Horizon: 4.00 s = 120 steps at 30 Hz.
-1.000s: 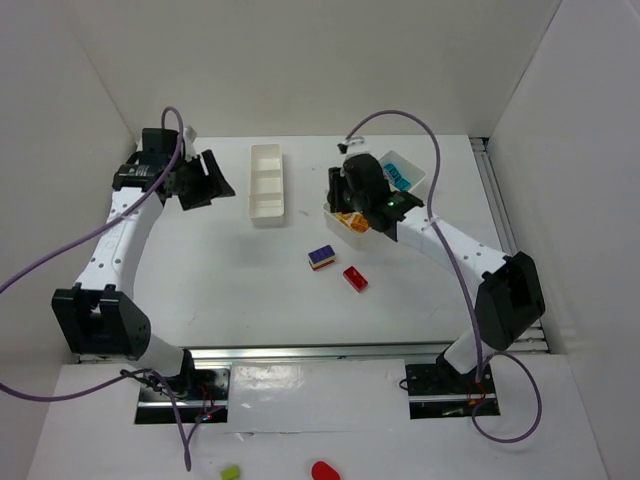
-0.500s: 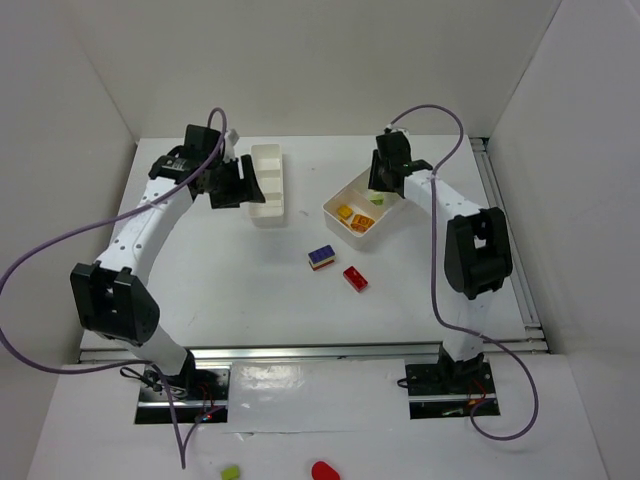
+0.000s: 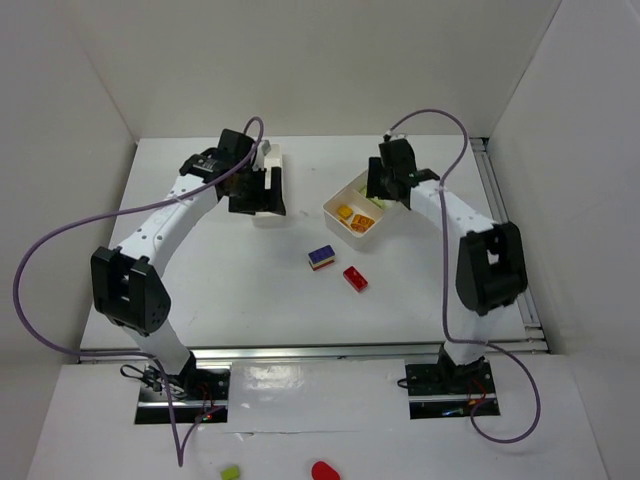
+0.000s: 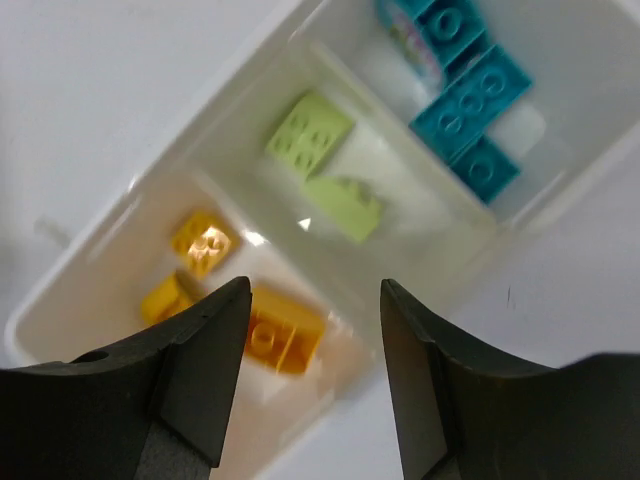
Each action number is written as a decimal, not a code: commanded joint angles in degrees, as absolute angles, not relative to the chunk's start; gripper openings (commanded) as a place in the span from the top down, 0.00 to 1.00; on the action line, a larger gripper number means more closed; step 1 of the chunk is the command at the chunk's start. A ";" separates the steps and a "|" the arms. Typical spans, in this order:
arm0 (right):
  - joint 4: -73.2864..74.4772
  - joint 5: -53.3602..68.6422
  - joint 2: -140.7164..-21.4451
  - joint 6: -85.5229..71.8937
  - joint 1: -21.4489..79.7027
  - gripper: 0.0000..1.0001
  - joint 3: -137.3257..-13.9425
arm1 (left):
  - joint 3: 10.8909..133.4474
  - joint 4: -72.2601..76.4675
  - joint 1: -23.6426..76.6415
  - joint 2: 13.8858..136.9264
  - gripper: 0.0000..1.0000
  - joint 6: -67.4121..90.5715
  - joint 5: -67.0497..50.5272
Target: Sort the legos into containers by color
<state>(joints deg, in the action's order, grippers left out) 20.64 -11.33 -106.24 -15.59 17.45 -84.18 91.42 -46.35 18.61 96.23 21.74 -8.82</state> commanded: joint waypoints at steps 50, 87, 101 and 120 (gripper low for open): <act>21.79 -10.02 -128.39 -6.15 45.70 0.80 -117.46 | 82.45 -45.17 -6.50 82.45 0.15 29.97 -7.65; 29.36 -16.79 -96.59 -3.88 48.87 0.07 -69.43 | 81.91 -44.47 -1.24 84.20 0.16 27.60 -11.96; 24.18 -18.53 -109.51 7.90 48.87 0.12 -77.69 | 82.44 -44.47 -0.70 84.73 0.16 28.12 -10.82; 20.12 -11.00 -111.99 4.93 45.44 0.40 -81.47 | 84.11 -44.47 -0.70 85.78 0.16 28.12 -11.87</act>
